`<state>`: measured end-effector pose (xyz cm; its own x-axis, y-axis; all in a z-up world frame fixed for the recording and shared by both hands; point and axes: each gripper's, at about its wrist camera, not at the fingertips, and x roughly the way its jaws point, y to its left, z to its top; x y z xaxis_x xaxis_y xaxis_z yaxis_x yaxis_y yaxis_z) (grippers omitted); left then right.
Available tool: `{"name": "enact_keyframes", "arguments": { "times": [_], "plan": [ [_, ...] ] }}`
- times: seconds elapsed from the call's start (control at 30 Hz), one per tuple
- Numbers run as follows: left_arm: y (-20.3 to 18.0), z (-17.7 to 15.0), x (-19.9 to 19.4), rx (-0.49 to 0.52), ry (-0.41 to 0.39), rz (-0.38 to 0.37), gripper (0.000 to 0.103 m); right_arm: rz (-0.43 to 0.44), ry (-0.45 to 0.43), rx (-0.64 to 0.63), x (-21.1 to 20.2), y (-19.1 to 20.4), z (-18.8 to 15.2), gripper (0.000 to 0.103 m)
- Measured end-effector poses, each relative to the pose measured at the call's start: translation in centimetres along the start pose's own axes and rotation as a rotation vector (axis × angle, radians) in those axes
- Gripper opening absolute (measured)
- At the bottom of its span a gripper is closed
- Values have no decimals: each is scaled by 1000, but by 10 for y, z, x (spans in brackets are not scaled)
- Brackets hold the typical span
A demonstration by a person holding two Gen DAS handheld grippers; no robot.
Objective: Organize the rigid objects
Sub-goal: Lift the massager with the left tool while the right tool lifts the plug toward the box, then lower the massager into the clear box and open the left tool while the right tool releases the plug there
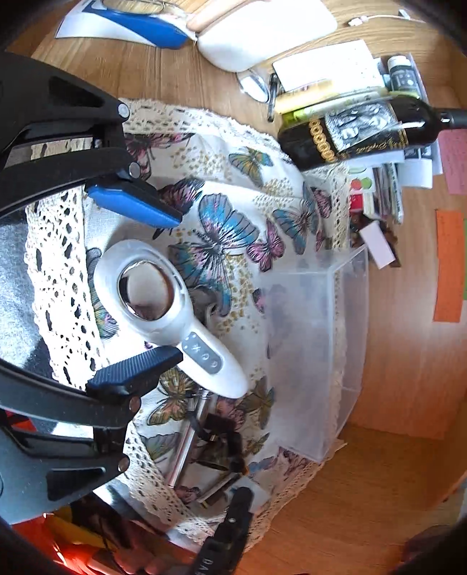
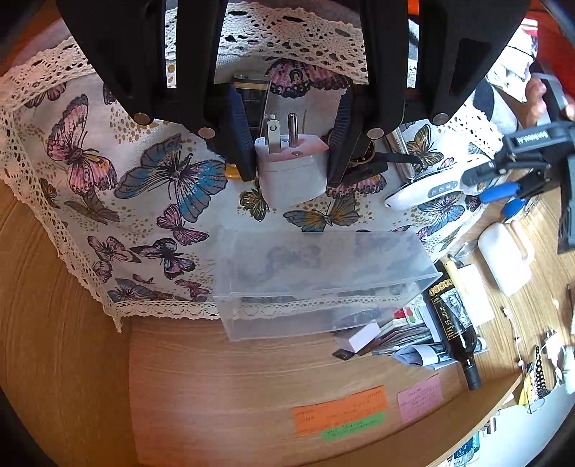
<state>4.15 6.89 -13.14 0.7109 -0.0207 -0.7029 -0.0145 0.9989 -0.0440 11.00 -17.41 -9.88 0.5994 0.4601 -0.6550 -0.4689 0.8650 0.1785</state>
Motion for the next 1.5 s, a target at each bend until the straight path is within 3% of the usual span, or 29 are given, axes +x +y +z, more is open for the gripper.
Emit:
{"name": "enact_keyframes", "arguments": {
  "times": [0.1, 0.17, 0.27, 0.57, 0.87, 1.23, 1.5],
  "plan": [
    [-8, -2, 8, 29, 7, -28, 65, 2, 8, -3, 2, 3, -1, 38],
    [-13, -3, 14, 35, 9, -57, 52, -2, 9, -9, 2, 5, -1, 38],
    [-20, -4, 10, 46, 0, -86, 43, -3, 4, -13, 0, 6, 0, 38],
    [-31, 13, -24, 43, -112, -107, 42, 4, -12, -16, -3, 7, 4, 38],
    [-48, 58, -32, 79, -204, -143, 41, 2, -75, -34, -12, 10, 22, 38],
    [-53, 111, -23, 36, -205, -214, 41, -12, -177, -51, -23, 0, 65, 38],
    [-53, 137, -45, 83, -172, -225, 41, -16, -234, -67, -28, -6, 92, 38]
  ]
}}
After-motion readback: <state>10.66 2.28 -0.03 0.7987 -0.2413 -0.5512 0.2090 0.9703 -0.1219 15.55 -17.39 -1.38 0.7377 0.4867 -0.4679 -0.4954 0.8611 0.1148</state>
